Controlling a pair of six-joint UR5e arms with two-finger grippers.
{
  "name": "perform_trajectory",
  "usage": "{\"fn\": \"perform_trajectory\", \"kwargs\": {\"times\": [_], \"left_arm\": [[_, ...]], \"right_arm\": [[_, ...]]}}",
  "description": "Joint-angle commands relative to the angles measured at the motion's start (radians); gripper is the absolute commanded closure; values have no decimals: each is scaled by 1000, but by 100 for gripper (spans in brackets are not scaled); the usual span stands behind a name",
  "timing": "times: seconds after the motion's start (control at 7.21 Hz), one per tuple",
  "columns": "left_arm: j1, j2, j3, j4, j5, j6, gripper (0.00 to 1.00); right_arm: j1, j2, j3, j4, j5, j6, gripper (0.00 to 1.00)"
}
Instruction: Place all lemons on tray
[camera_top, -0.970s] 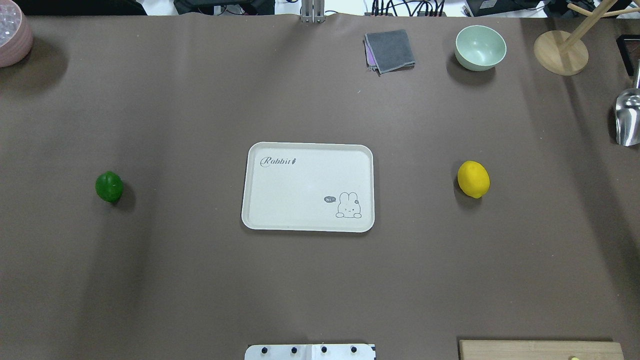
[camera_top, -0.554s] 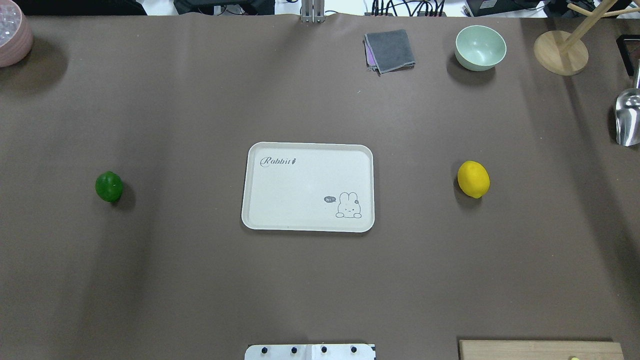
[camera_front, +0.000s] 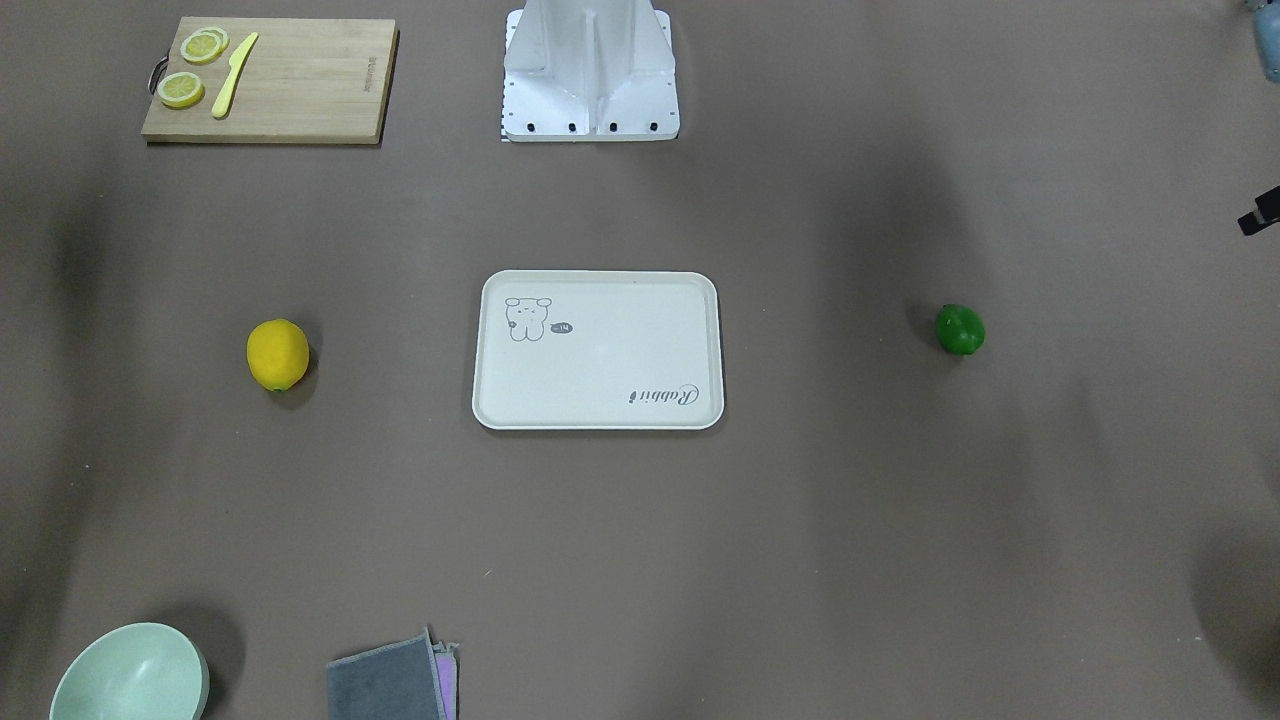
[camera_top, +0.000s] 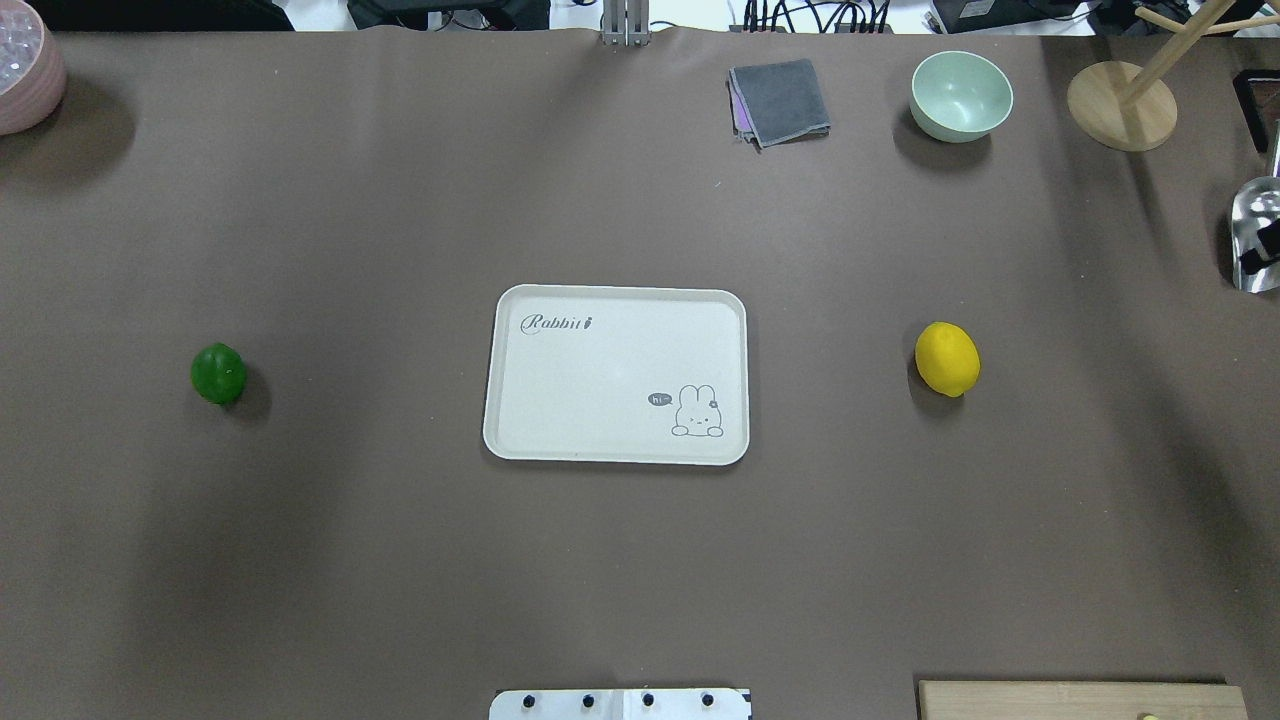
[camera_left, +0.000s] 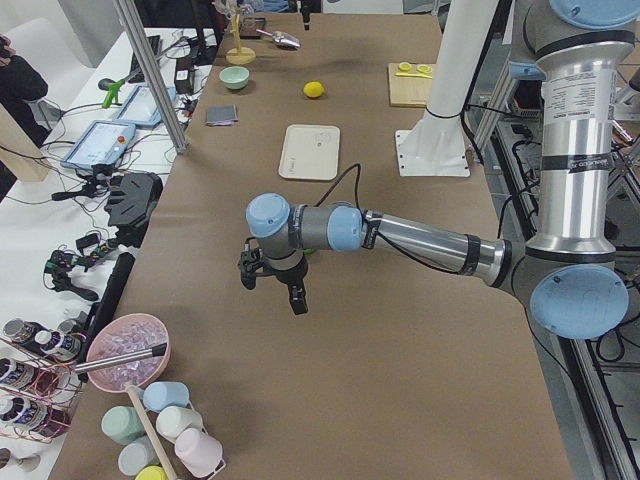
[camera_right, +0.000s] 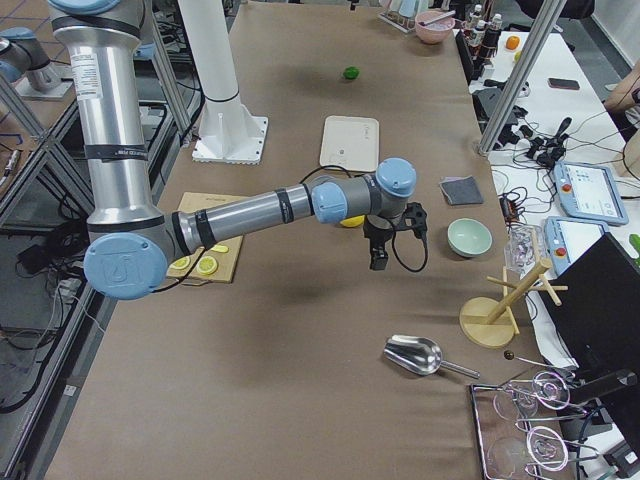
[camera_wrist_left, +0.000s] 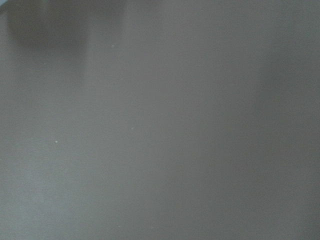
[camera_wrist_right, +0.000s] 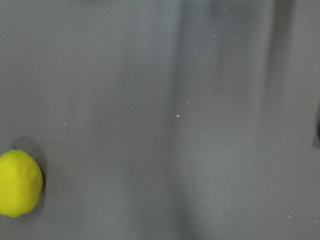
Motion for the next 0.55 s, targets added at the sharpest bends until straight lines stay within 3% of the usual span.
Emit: {"fn": "perform_trajectory", "kwargs": {"times": [0.0, 0.42], "left_arm": [[136, -94, -6, -11, 0, -194, 2], [241, -158, 18, -79, 3, -328, 3]], "right_arm": [[-101, 100, -9, 1, 28, 161, 1], [-198, 196, -83, 1, 23, 162, 1]]}}
